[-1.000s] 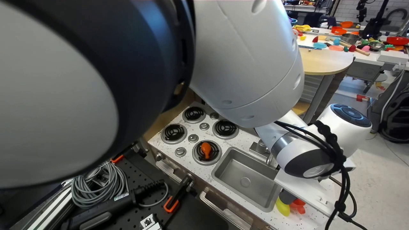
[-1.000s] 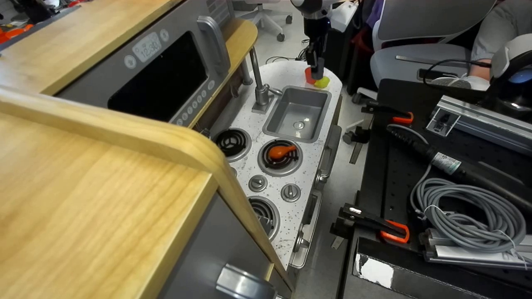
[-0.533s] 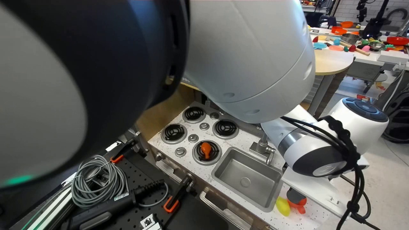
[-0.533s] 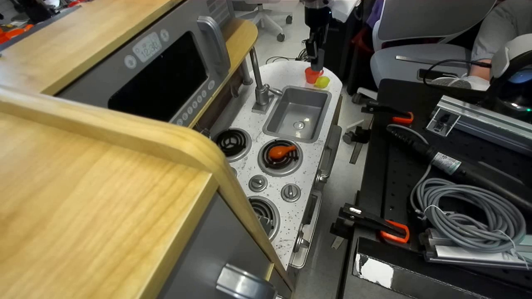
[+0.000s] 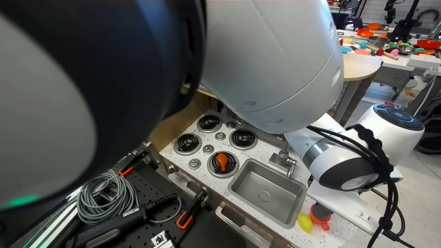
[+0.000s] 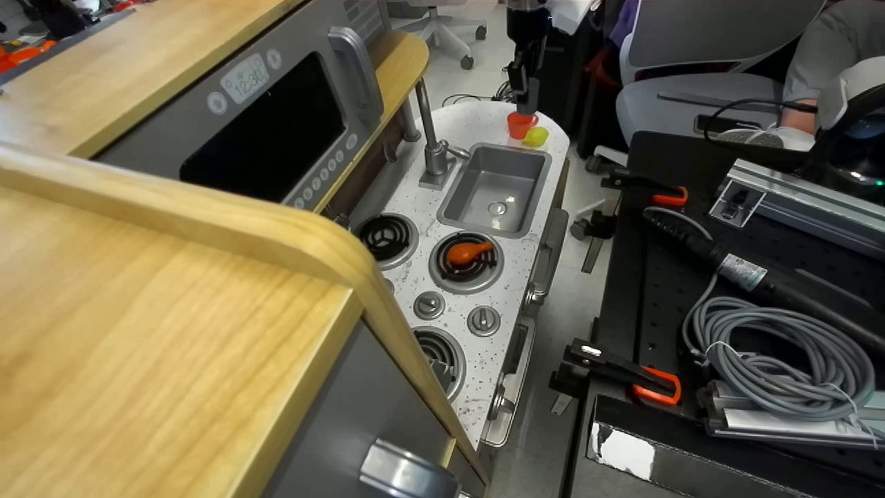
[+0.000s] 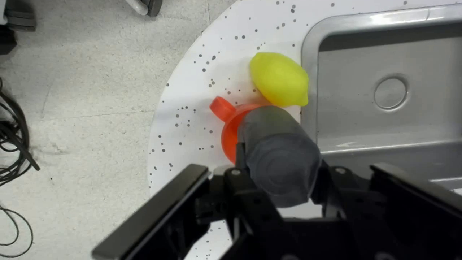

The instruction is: Put the gray object in the cup

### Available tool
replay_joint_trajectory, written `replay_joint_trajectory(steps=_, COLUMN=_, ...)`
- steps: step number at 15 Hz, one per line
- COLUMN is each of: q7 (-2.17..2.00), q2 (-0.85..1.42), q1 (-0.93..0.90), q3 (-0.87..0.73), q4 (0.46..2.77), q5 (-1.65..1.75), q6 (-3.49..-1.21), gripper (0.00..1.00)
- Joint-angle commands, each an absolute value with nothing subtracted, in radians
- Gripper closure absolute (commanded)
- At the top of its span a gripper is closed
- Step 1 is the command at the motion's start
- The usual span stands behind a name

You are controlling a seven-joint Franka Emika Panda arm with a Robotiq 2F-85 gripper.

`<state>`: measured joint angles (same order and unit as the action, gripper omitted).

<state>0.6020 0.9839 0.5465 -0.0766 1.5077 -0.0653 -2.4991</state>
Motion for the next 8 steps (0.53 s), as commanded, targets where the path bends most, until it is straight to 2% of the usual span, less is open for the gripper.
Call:
replay_joint_trajectory(steps=1, q7=0.574, q2=1.027, q1=0.540, q3=-0.080, q4=1.437, q5=-0.038, q6=-2.512, gripper=0.88)
replay_joint_trajectory(steps=8, q7=0.558, q2=1.099, q1=0.532, q3=-0.082, q4=1.359, q5=-0.030, q6=-2.499, gripper=0.88)
